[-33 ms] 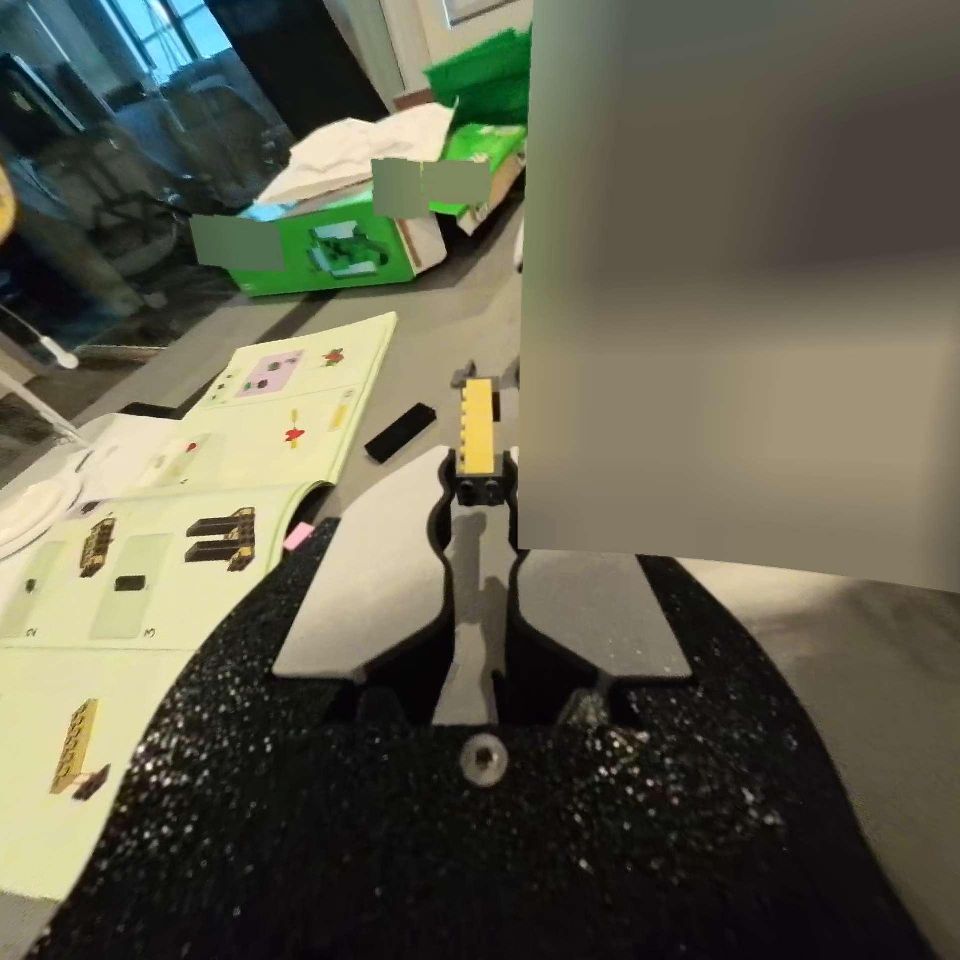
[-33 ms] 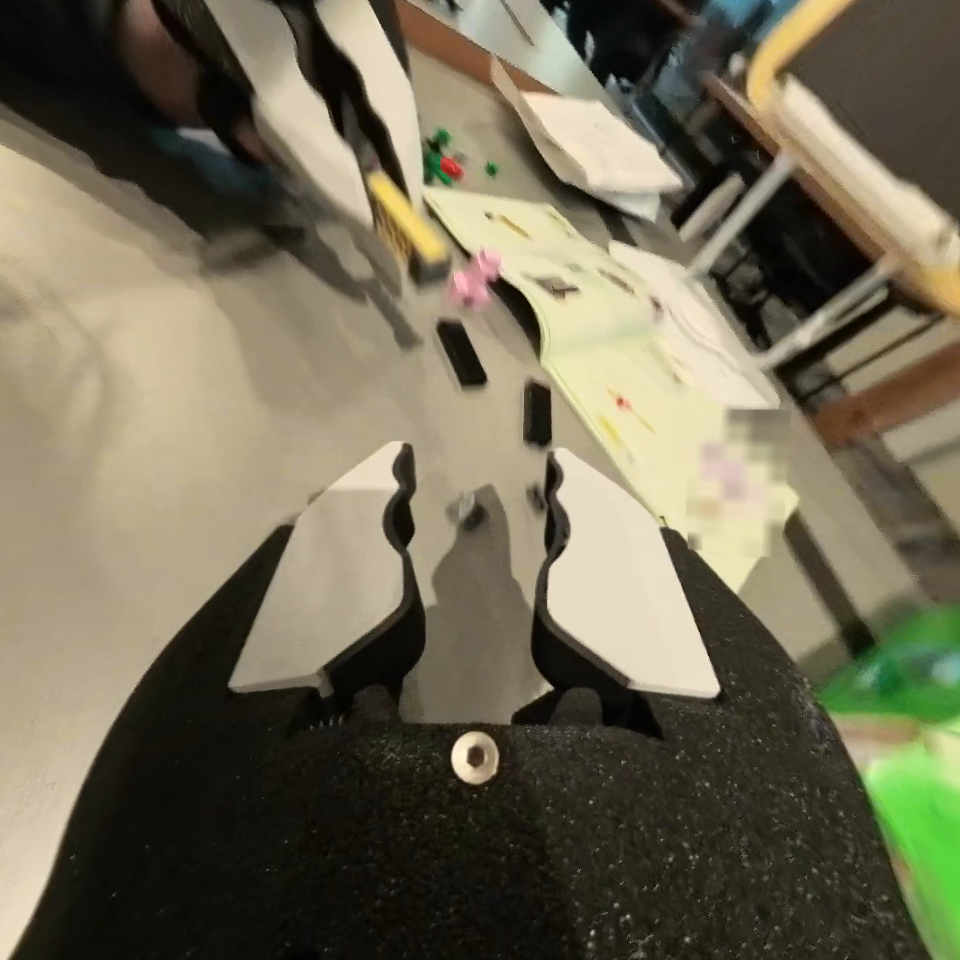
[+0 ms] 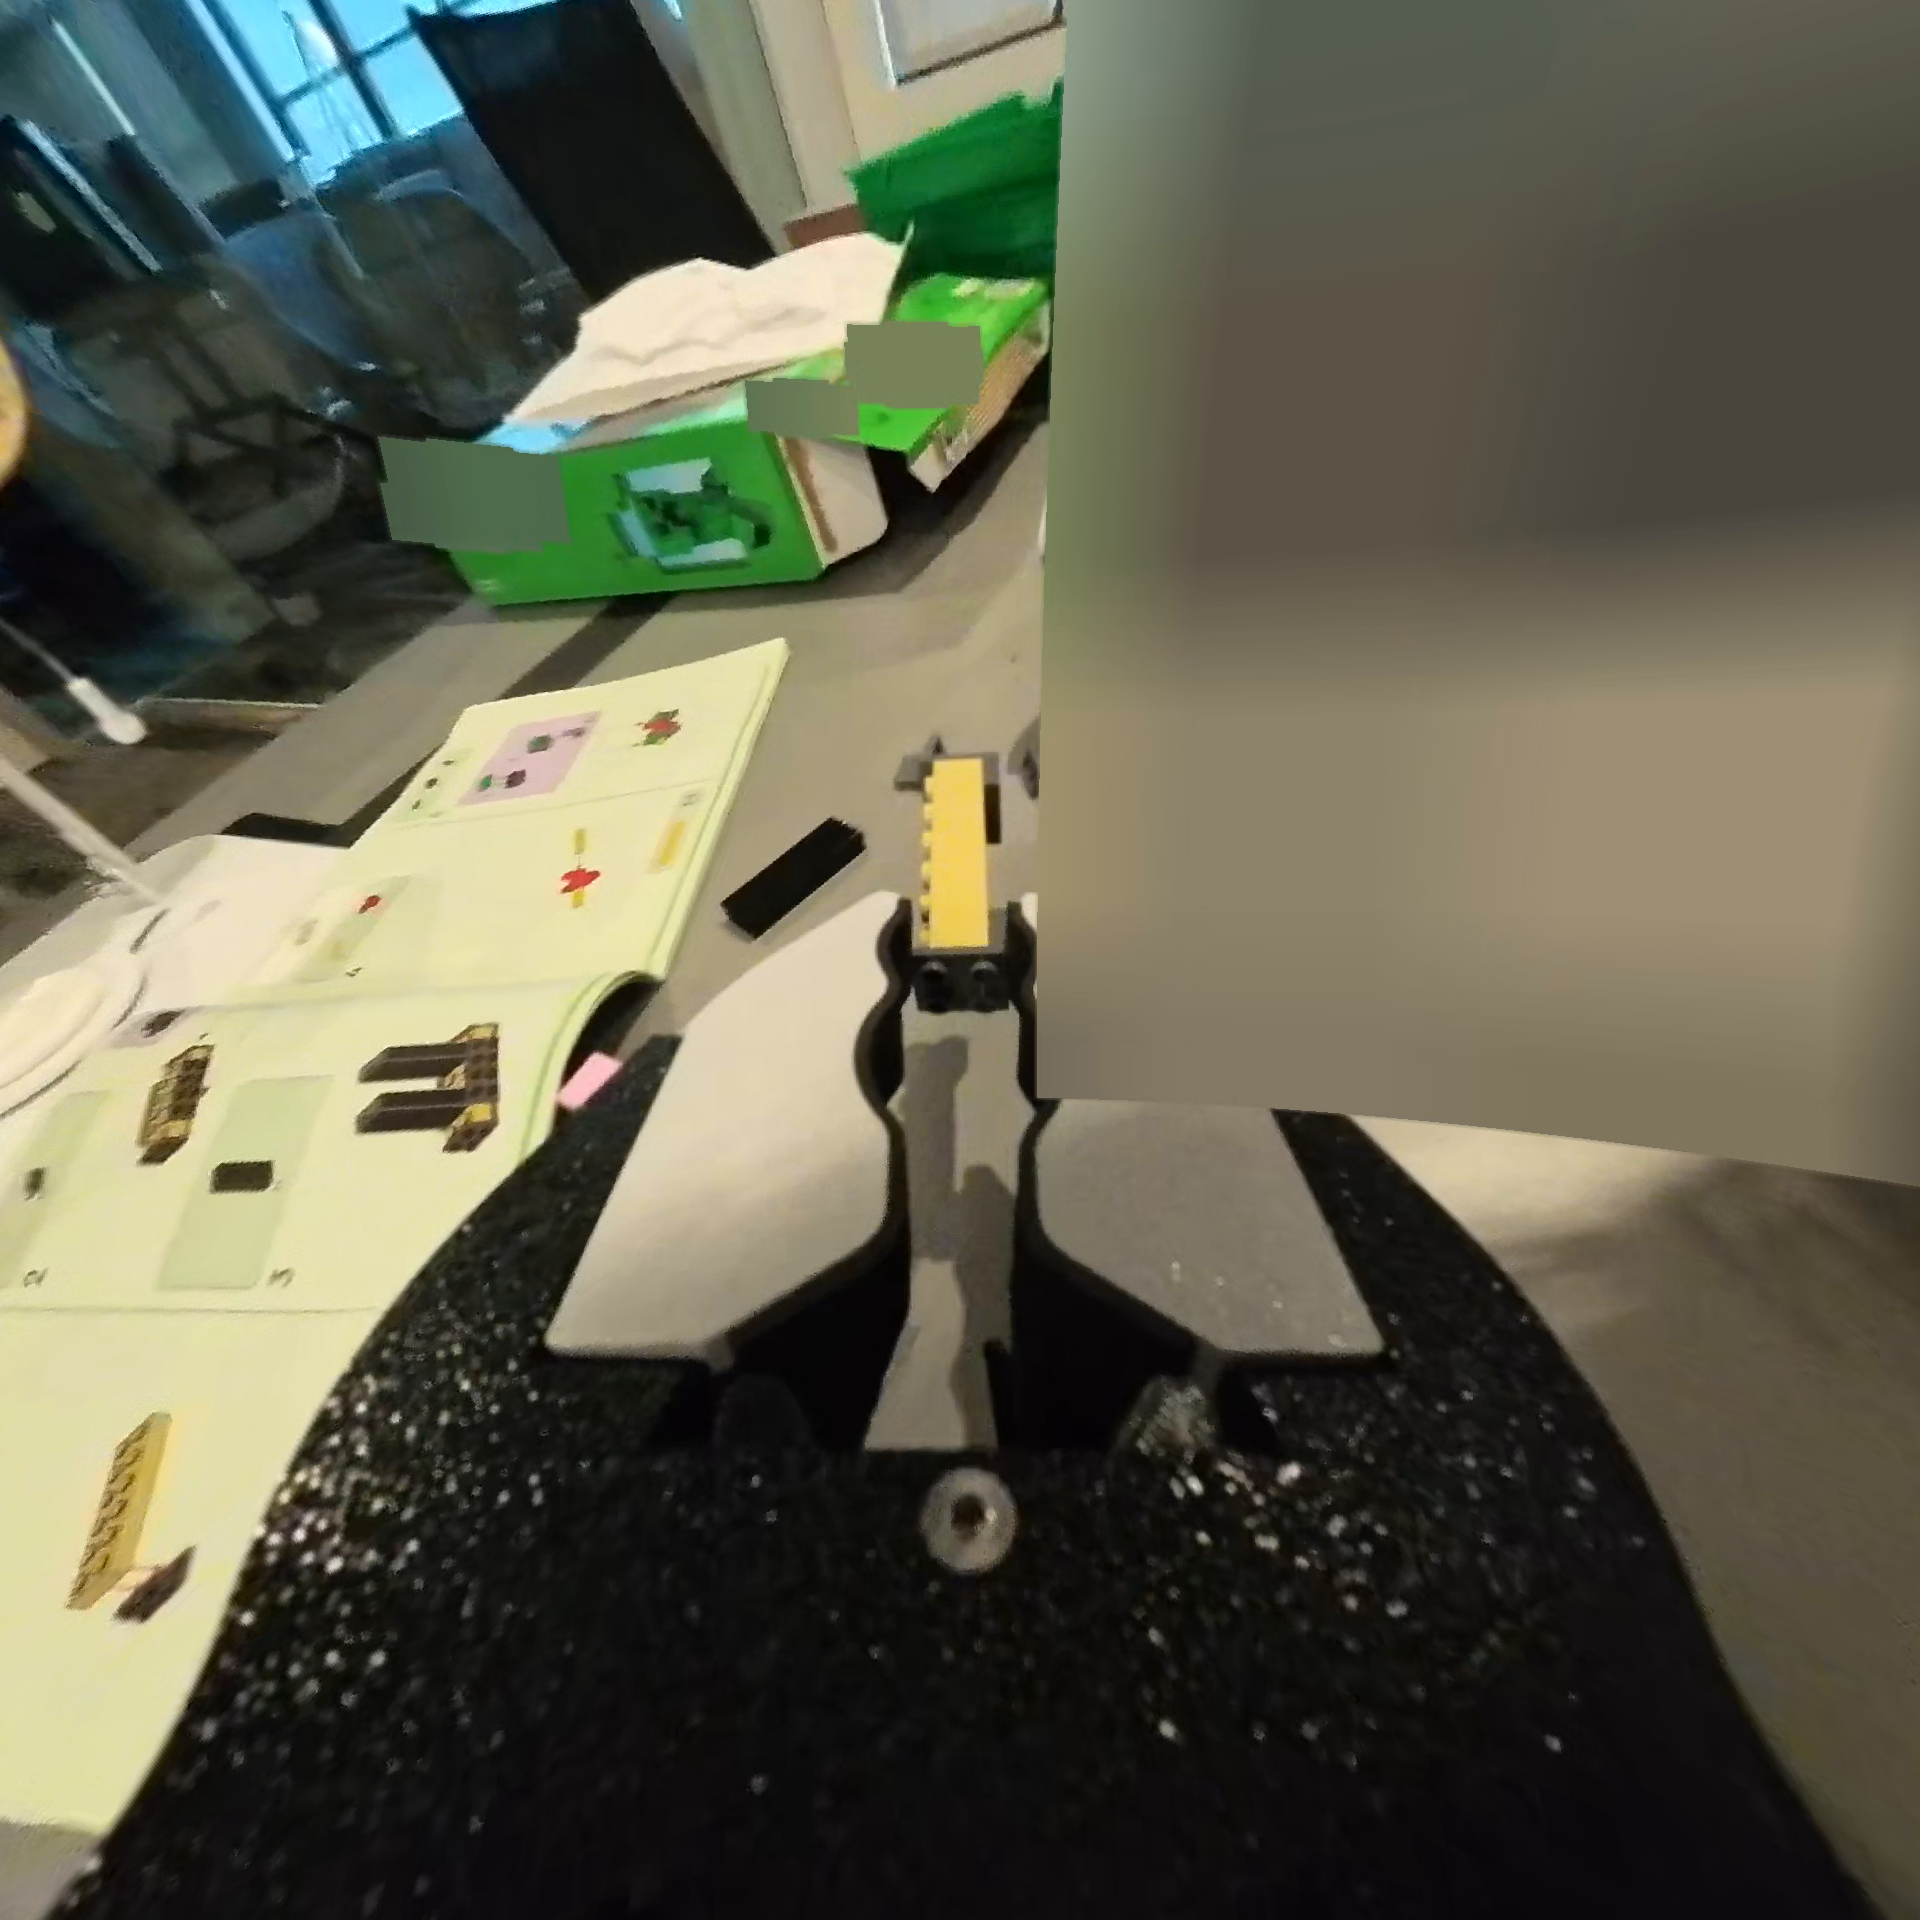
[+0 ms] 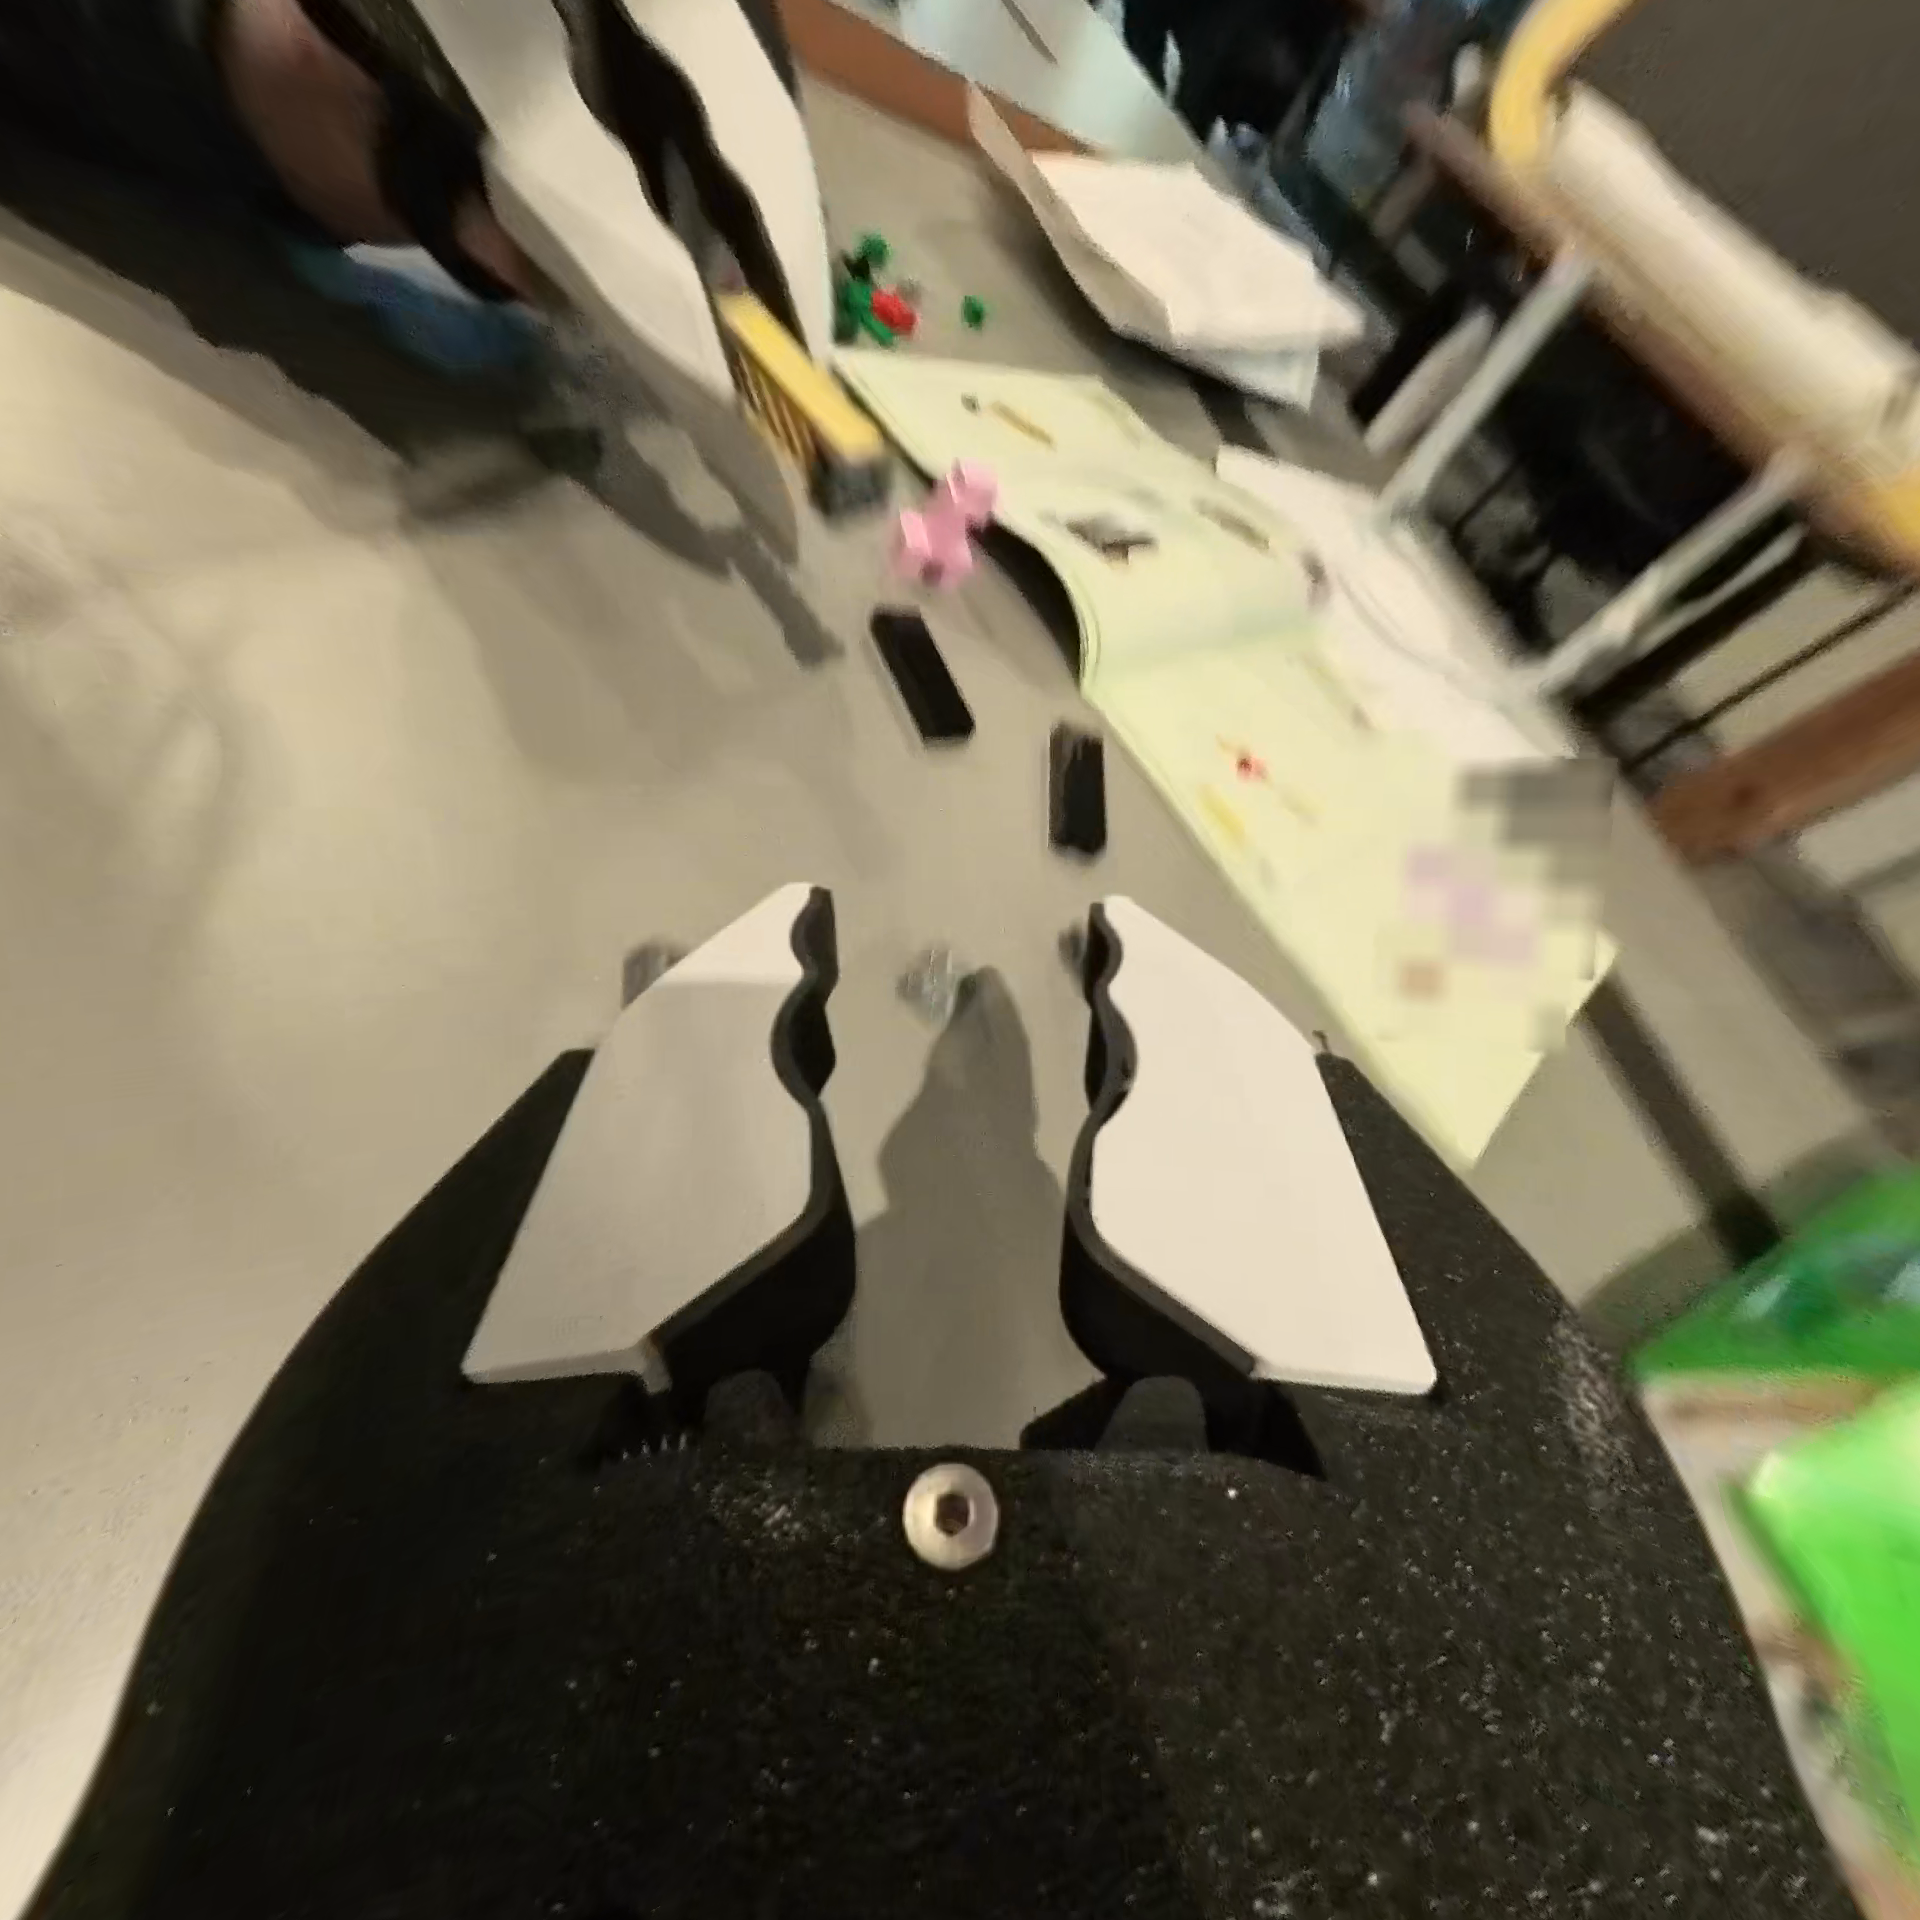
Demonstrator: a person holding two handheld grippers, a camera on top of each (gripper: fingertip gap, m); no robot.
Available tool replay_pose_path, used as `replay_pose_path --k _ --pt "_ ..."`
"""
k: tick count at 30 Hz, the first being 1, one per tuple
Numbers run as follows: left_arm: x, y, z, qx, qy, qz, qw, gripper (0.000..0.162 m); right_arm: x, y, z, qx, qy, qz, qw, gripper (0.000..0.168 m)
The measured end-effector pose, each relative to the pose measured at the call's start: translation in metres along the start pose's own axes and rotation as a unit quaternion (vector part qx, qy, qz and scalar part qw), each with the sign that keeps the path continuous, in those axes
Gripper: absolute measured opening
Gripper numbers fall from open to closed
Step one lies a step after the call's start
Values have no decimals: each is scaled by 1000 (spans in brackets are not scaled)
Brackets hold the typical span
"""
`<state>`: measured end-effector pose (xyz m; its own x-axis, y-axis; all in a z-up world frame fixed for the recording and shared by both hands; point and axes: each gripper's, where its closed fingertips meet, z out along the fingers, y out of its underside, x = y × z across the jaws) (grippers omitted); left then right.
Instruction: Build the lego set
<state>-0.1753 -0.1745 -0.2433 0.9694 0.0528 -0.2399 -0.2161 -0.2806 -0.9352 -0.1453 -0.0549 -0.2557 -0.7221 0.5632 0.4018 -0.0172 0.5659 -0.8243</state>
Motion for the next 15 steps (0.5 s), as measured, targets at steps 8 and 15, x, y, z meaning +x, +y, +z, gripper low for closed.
replay_pose_path --k 8,15 --pt "25 2 8 -6 68 -3 998 16 -29 19 -12 -30 -153 97 983 21" --pt "33 5 12 -21 68 22 997 17 -31 29 -5 -86 -157 104 978 16"
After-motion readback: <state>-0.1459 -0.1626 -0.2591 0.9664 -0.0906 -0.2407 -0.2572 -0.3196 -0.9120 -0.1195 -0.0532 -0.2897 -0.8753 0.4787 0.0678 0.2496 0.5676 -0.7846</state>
